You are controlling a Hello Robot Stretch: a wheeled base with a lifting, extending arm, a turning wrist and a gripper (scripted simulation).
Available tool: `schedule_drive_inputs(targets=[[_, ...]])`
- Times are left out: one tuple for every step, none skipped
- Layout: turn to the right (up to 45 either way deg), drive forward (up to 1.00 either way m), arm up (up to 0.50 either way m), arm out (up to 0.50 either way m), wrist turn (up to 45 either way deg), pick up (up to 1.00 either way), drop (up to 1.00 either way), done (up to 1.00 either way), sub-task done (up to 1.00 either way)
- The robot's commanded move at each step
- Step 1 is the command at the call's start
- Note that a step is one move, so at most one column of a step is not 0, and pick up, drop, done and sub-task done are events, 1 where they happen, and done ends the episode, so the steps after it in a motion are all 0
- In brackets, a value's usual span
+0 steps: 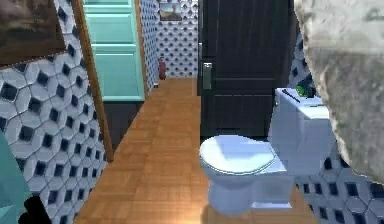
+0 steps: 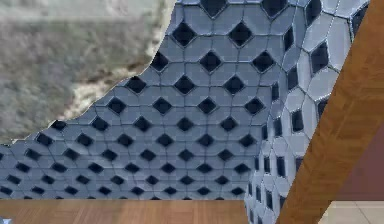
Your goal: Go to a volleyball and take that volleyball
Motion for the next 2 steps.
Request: schedule_drive_inputs(targets=[[-3.0,0.0,0.0,0.0,0.0,0.0,0.0,0.0,0.0],[0.0,0.65,0.0,0.0,0.0,0.0,0.0,0.0,0.0]])
